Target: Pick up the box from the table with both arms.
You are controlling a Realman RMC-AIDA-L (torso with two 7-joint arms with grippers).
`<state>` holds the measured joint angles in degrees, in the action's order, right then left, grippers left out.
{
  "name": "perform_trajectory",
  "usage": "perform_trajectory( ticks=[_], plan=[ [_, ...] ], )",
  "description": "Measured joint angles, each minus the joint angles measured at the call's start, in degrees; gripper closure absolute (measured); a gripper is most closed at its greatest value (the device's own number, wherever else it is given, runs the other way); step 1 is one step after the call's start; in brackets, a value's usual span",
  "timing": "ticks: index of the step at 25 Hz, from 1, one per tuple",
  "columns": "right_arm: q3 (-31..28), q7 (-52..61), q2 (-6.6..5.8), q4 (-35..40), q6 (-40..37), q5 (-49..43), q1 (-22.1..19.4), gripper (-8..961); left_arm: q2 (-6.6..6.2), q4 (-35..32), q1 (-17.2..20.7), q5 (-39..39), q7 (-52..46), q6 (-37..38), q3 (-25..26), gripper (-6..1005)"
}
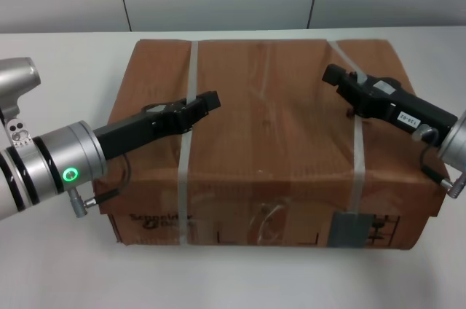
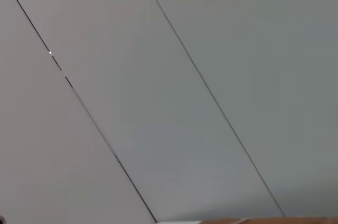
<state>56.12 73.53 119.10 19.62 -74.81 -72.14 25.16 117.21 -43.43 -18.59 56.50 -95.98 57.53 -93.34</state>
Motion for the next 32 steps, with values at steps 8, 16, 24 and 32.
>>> perform_trajectory(
  ticks=[8,16,24,32],
  plan=[
    [0.4,-1.2,-0.02,0.1,-1.0,2.0,-0.6,910,-0.05,0.0,0.3,-0.6,2.4,2.3,0.0,908],
    [0.5,-1.2,-0.01,0.1,-1.1,2.0,-0.6,909,-0.06,0.1,0.7,-2.9,4.3,3.1,0.0,911],
    [0.6,-1.2,-0.01,0.1,-1.1,2.0,-0.6,909,-0.05,0.3,0.5,-2.9,4.4,3.0,0.0,910],
    [0.5,-1.2,-0.01,0.1,-1.1,2.0,-0.6,909,-0.05,0.4,0.5,-2.9,4.4,2.6,0.0,910]
  ],
)
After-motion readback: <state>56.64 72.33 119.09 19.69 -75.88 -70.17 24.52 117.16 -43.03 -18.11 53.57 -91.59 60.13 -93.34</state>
